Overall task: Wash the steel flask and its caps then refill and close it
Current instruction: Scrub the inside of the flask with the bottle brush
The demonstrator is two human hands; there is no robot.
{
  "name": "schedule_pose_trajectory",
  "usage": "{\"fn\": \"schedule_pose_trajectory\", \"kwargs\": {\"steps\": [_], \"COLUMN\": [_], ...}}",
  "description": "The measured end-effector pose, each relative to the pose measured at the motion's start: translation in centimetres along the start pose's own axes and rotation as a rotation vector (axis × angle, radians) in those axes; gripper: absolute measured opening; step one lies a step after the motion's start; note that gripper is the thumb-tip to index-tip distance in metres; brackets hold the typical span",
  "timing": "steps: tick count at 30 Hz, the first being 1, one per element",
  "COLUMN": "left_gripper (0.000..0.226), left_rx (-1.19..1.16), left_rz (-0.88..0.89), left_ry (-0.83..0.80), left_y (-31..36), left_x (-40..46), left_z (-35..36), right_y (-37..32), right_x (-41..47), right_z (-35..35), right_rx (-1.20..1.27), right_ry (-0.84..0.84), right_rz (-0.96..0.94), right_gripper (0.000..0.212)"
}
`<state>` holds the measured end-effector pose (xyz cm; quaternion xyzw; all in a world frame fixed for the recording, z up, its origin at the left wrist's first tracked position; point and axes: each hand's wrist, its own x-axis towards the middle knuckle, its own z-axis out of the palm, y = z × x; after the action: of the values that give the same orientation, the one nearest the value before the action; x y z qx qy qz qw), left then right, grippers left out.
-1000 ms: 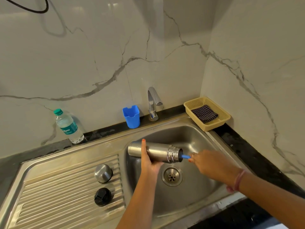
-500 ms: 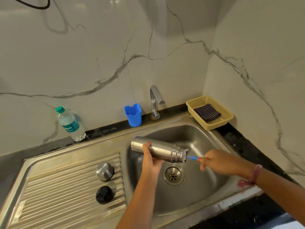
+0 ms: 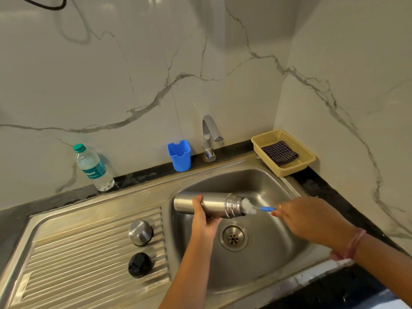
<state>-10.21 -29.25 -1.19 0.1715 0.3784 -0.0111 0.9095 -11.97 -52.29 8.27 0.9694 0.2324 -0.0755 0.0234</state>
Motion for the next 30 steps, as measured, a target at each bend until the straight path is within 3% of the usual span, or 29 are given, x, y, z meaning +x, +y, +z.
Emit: {"fn": "schedule_pose_trajectory", "kwargs": {"steps": [3, 7, 10, 13, 20, 22, 25, 30], "left_gripper": [0.047, 0.043, 0.051, 0.059, 0.055, 0.059, 0.068, 0.074], "left_rx": [0.004, 0.055, 0.065, 0.043, -0.004, -0.008, 0.000, -0.025], "left_rz": [0.000, 0.005, -0.018, -0.031, -0.060, -0.068, -0.067, -0.044], "left_ry": [-0.035, -0.101, -0.095, -0.064, -0.026, -0.009, 0.016, 0.051], "left_y": [-0.2, -0.6, -0.3, 0.1, -0.6, -0.5, 0.1, 0.2], "left_x": [-0.2, -1.0, -1.0, -0.9, -0.7, -0.5, -0.2, -0.4], "left_z": [-0.1, 0.5, 0.8, 0.9, 1.0, 1.0, 0.5, 0.3], "right_y": [0.2, -1.6, -1.3, 0.0, -1.2, -1.8, 0.4, 2.7], "right_x": [0.8, 2.2, 1.7, 0.7, 1.0, 0.7, -0.2, -0.2], "right_z": [-0.5, 0.3, 0.1, -0.9, 0.8, 1.8, 2.3, 0.8], "right_rx": [0.417, 0.993, 1.154, 0.941, 0.246, -0.020, -0.197, -0.362], "right_ry": [-0.171, -0.543, -0.645, -0.554, -0.088, 0.060, 0.262, 0.377], "right_rz": [0.176, 0.399, 0.413, 0.316, 0.074, -0.133, -0.325, -0.381], "right_gripper": [0.034, 0.035, 0.035, 0.034, 0.030, 0.041, 0.070, 0.070]}}
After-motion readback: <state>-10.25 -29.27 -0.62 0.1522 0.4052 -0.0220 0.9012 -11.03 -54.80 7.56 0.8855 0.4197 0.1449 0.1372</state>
